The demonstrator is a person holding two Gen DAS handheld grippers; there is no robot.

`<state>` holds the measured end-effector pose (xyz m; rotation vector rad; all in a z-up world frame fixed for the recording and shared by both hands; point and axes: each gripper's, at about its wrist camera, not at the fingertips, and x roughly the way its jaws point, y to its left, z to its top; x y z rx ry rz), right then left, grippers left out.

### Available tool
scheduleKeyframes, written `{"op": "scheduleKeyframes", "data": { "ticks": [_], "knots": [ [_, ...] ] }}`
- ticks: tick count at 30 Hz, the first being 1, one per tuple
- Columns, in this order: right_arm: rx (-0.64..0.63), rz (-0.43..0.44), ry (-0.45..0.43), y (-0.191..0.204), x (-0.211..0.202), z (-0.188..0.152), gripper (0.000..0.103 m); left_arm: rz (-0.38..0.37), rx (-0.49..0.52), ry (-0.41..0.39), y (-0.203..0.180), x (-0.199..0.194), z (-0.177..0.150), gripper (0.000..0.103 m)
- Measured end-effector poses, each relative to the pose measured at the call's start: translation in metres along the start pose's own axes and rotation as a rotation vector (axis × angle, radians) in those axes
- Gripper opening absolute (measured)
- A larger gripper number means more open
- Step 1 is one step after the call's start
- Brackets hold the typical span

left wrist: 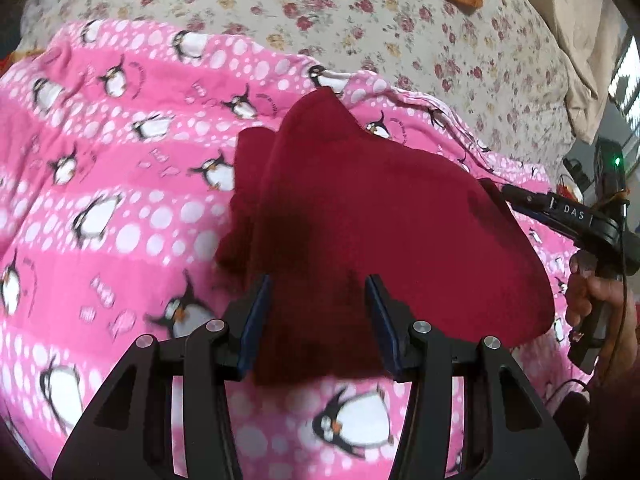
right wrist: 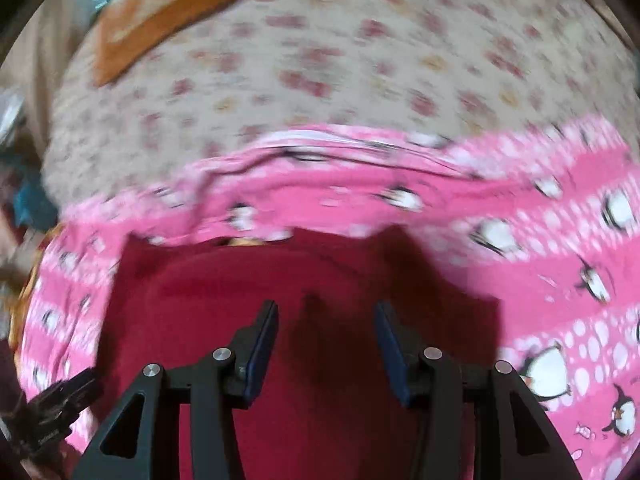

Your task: Fold small clothes

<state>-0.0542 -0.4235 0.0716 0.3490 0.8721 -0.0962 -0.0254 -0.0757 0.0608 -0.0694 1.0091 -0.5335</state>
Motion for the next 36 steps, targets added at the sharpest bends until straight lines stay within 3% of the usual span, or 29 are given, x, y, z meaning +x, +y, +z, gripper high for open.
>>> {"op": "scheduleKeyframes", "data": {
  "ticks": [2, 4, 8, 14, 18, 24, 36],
  "knots": [
    [-0.067, 0.046, 0.014, 0.032, 0.003, 0.0, 0.048, -0.005, -0.031, -0.006, 0.005, -0.004, -0.006, 0.048],
    [-0.124, 0.073, 0.036, 0.056, 0.011, -0.001, 0.048, -0.019, -0.062, -0.011, 0.009, -0.006, -0.01, 0.057],
    [-0.256, 0.079, 0.07, 0.112, 0.044, -0.004, 0.048, -0.117, -0.143, -0.022, 0.017, 0.001, -0.019, 0.062],
    [-0.333, 0.036, 0.112, 0.151, 0.101, -0.004, 0.048, -0.143, -0.082, -0.041, 0.014, 0.011, -0.024, 0.067],
    [-0.335, 0.008, 0.091, 0.158, 0.121, 0.001, 0.052, -0.216, -0.121, -0.059, 0.021, 0.017, -0.022, 0.078],
    [-0.237, 0.063, 0.089, 0.142, 0.138, 0.002, 0.061, -0.267, -0.157, -0.069, 0.028, 0.017, -0.02, 0.078],
    [-0.188, 0.122, 0.086, 0.144, 0.086, -0.001, 0.064, -0.274, -0.138, -0.089, 0.034, 0.003, -0.016, 0.078]
  ]
}}
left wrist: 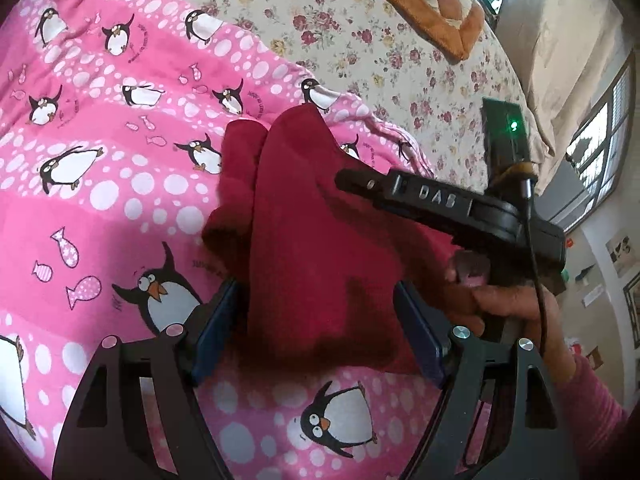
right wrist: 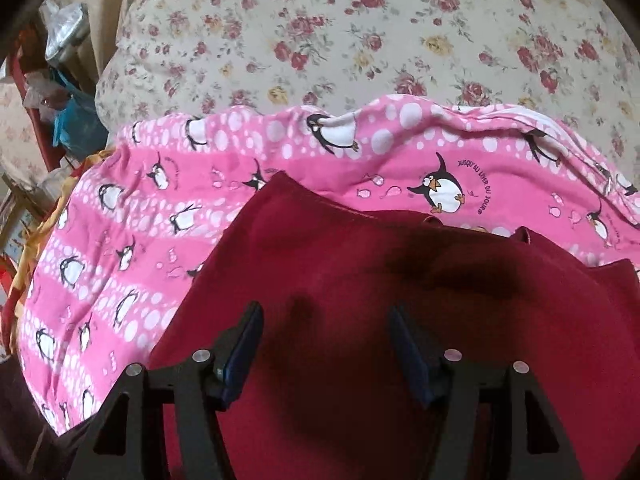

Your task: Fold small clothes

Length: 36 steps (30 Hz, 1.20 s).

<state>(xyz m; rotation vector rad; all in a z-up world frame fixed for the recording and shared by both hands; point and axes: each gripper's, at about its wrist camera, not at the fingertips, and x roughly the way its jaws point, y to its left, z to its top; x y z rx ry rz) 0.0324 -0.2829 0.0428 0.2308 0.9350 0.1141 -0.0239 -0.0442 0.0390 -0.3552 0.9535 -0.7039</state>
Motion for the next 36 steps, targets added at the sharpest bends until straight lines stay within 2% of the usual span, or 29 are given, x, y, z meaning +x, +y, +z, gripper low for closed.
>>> {"op": "scheduleKeyframes", "data": {
  "ticks": [4, 7, 11, 14, 22, 26, 36],
  "knots": [
    [-0.042, -0.042, 0.102, 0.01, 0.022, -0.006, 0.069, -0.01, -0.037, -0.001, 0.008, -0.004, 0.001, 0.078],
    [-0.064, -0.085, 0.097, 0.018, 0.022, -0.005, 0.069, -0.014, -0.061, -0.003, 0.012, -0.006, 0.001, 0.078],
    [-0.03, -0.045, 0.106, 0.022, 0.017, 0.004, 0.069, -0.031, -0.083, 0.011, 0.015, -0.006, 0.001, 0.078],
    [-0.019, -0.027, 0.114, 0.022, 0.013, 0.005, 0.078, -0.043, -0.105, 0.021, 0.02, -0.006, 0.0, 0.079],
    [0.016, -0.048, 0.163, 0.019, 0.017, 0.004, 0.078, -0.07, -0.123, 0.041, 0.021, -0.004, 0.0, 0.08],
    [-0.006, -0.07, 0.175, 0.023, 0.019, 0.002, 0.078, -0.091, -0.139, 0.045, 0.023, -0.005, 0.0, 0.081],
    [-0.04, -0.063, 0.186, 0.031, 0.011, 0.014, 0.081, -0.127, -0.156, 0.061, 0.022, -0.001, 0.002, 0.081]
  ]
}}
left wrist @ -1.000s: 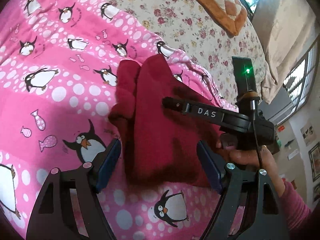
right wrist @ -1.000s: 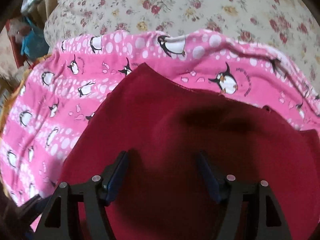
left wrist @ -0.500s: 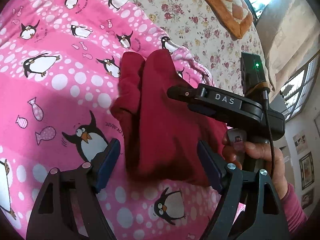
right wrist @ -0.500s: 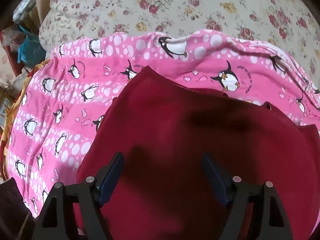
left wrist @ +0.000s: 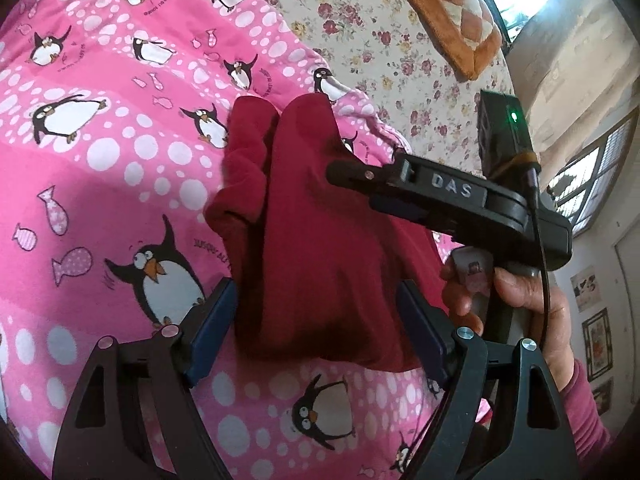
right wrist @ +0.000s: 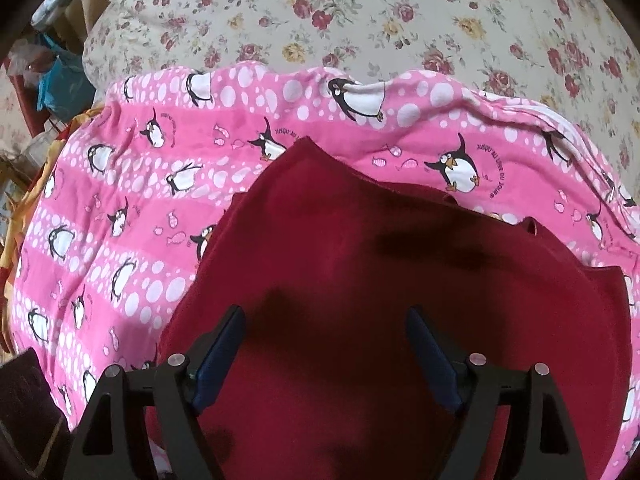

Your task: Fold small clothes

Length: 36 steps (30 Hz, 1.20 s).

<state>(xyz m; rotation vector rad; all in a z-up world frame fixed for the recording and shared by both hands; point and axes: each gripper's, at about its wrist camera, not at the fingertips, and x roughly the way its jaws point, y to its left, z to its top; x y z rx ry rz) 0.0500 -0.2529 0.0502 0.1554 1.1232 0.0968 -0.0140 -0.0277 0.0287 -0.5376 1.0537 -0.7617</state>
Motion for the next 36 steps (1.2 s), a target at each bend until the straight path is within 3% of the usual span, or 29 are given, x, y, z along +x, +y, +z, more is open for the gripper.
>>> {"op": "scheduleKeyframes", "data": {
  "ticks": [8, 14, 19, 28, 30, 33, 36],
  "knots": [
    [-0.103, 0.039, 0.028, 0.055, 0.013, 0.013, 0.081, 0.019, -0.013, -0.018, 0.004, -0.003, 0.005, 0.081],
    [-0.239, 0.0, 0.157, 0.093, 0.042, 0.026, 0.082, 0.035, -0.024, -0.024, 0.008, -0.006, 0.007, 0.081],
    [-0.272, -0.045, 0.201, 0.1, 0.061, 0.03, 0.088, 0.042, -0.042, -0.023, 0.013, -0.007, 0.008, 0.081],
    [-0.27, -0.065, 0.167, 0.085, 0.067, 0.028, 0.089, 0.072, -0.012, -0.029, 0.009, -0.004, 0.007, 0.081],
    [-0.265, -0.072, 0.144, 0.083, 0.065, 0.027, 0.085, 0.075, -0.012, -0.03, 0.009, -0.003, 0.008, 0.081],
    [-0.304, -0.086, 0.114, 0.082, 0.058, 0.02, 0.068, 0.083, -0.007, -0.038, 0.008, -0.002, 0.009, 0.081],
    [-0.316, -0.061, 0.089, 0.083, 0.041, 0.016, 0.045, 0.102, 0.004, -0.057, 0.007, 0.001, 0.011, 0.081]
  ]
}}
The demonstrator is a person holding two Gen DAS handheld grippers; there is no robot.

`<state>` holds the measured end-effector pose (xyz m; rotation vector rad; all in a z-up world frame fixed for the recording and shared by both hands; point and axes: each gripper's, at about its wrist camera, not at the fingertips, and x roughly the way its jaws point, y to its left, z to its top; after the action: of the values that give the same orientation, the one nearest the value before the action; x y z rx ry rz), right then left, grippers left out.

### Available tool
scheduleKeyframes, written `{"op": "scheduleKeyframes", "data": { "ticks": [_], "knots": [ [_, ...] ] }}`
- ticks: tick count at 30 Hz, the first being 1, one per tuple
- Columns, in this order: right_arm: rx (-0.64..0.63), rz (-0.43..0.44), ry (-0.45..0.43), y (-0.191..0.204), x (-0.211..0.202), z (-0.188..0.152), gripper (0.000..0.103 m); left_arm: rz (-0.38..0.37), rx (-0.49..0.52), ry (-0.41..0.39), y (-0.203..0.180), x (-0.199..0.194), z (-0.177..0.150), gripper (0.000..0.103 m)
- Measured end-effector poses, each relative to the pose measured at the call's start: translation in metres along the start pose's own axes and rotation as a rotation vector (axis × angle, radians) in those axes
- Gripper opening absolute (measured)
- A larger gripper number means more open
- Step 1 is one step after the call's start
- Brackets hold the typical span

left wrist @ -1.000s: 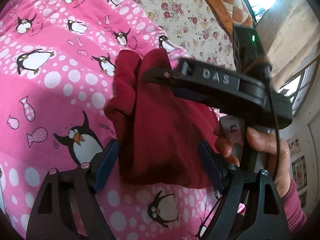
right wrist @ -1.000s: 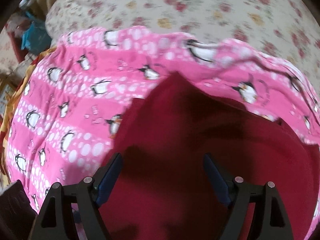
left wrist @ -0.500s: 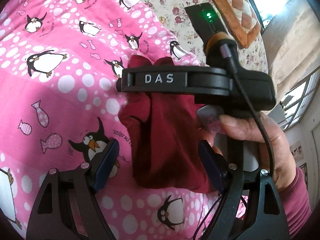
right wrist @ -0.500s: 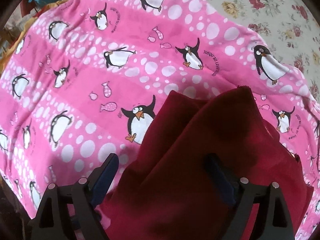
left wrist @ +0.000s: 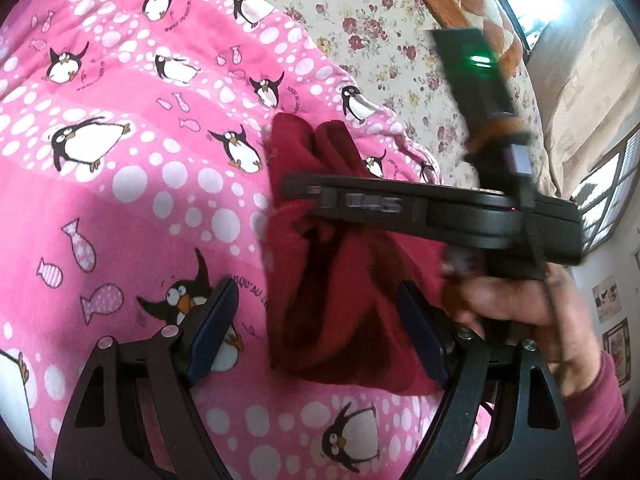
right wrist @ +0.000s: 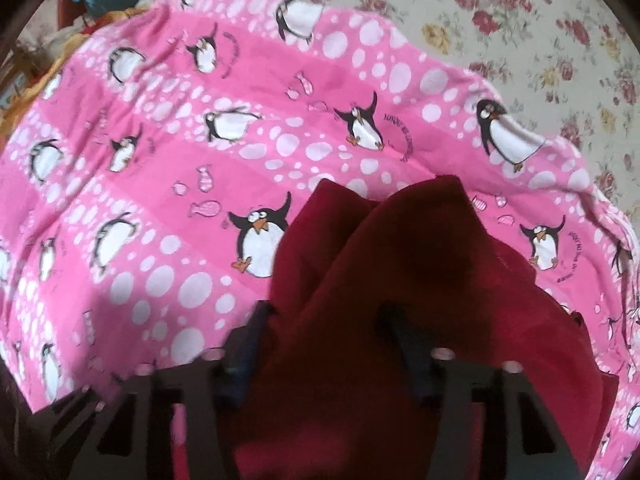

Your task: Fold small clothes

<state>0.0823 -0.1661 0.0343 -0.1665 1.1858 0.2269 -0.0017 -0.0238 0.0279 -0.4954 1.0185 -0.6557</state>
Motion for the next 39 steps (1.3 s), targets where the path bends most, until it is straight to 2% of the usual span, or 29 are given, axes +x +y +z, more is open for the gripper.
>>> {"op": "scheduleKeyframes", "data": {
  "ticks": [2, 4, 9, 11, 13, 18, 19, 20, 22, 24, 27, 28, 30, 31, 32, 34, 38, 39],
  "knots": [
    [0.011, 0.043, -0.021, -0.007, -0.012, -0.002, 0.026, 0.011, 0.012, -0.018, -0.003, 0.003, 0.002, 0.081],
    [0.028, 0.068, -0.037, -0.012, -0.022, -0.005, 0.022, 0.008, 0.028, -0.035, -0.008, 0.006, 0.005, 0.081],
    [0.102, 0.142, -0.06, -0.034, -0.041, -0.023, 0.02, -0.093, 0.03, -0.042, -0.014, 0.018, 0.009, 0.08],
    [0.124, 0.162, -0.058, -0.04, -0.044, -0.029, 0.019, -0.148, 0.022, -0.041, -0.015, 0.021, 0.01, 0.066],
    [0.135, 0.188, -0.051, -0.042, -0.044, -0.032, 0.019, -0.17, 0.038, -0.03, -0.019, 0.023, 0.011, 0.051],
    [0.148, 0.222, -0.025, -0.042, -0.045, -0.025, 0.02, -0.162, 0.114, -0.038, -0.032, 0.024, 0.005, 0.045],
    [0.15, 0.214, -0.024, -0.042, -0.045, -0.022, 0.025, -0.161, 0.116, -0.038, -0.033, 0.024, 0.005, 0.045],
    [0.15, 0.189, -0.023, -0.042, -0.045, -0.018, 0.045, -0.161, 0.115, -0.037, -0.032, 0.024, 0.005, 0.045],
    [0.151, 0.157, -0.017, -0.038, -0.043, -0.009, 0.068, -0.163, 0.111, -0.035, -0.031, 0.023, 0.004, 0.045],
    [0.132, 0.153, 0.012, -0.03, -0.034, 0.002, 0.071, -0.159, 0.114, -0.034, -0.032, 0.023, 0.004, 0.045],
    [0.091, 0.07, 0.049, -0.02, -0.018, 0.015, 0.071, -0.129, 0.141, -0.033, -0.035, 0.022, 0.003, 0.045],
    [0.082, 0.047, 0.056, -0.018, -0.012, 0.016, 0.07, -0.119, 0.145, -0.034, -0.036, 0.022, 0.002, 0.045],
    [0.085, 0.007, 0.04, -0.022, -0.009, 0.011, 0.05, -0.092, 0.141, -0.032, -0.035, 0.022, 0.002, 0.045],
    [0.091, 0.014, 0.033, -0.025, -0.009, 0.008, 0.039, -0.083, 0.137, -0.03, -0.035, 0.023, 0.002, 0.047],
    [0.103, 0.025, 0.017, -0.029, -0.01, 0.003, 0.037, -0.064, 0.133, -0.025, -0.034, 0.024, 0.002, 0.05],
    [0.127, 0.04, -0.038, -0.038, -0.019, -0.007, 0.033, -0.04, 0.136, -0.02, -0.034, 0.026, -0.001, 0.07],
    [0.149, 0.085, -0.101, -0.054, -0.031, -0.023, 0.032, -0.013, 0.159, -0.009, -0.035, 0.03, -0.008, 0.069],
    [0.153, 0.093, -0.112, -0.057, -0.033, -0.026, 0.032, -0.024, 0.174, -0.005, -0.038, 0.03, -0.009, 0.064]
  ]
}}
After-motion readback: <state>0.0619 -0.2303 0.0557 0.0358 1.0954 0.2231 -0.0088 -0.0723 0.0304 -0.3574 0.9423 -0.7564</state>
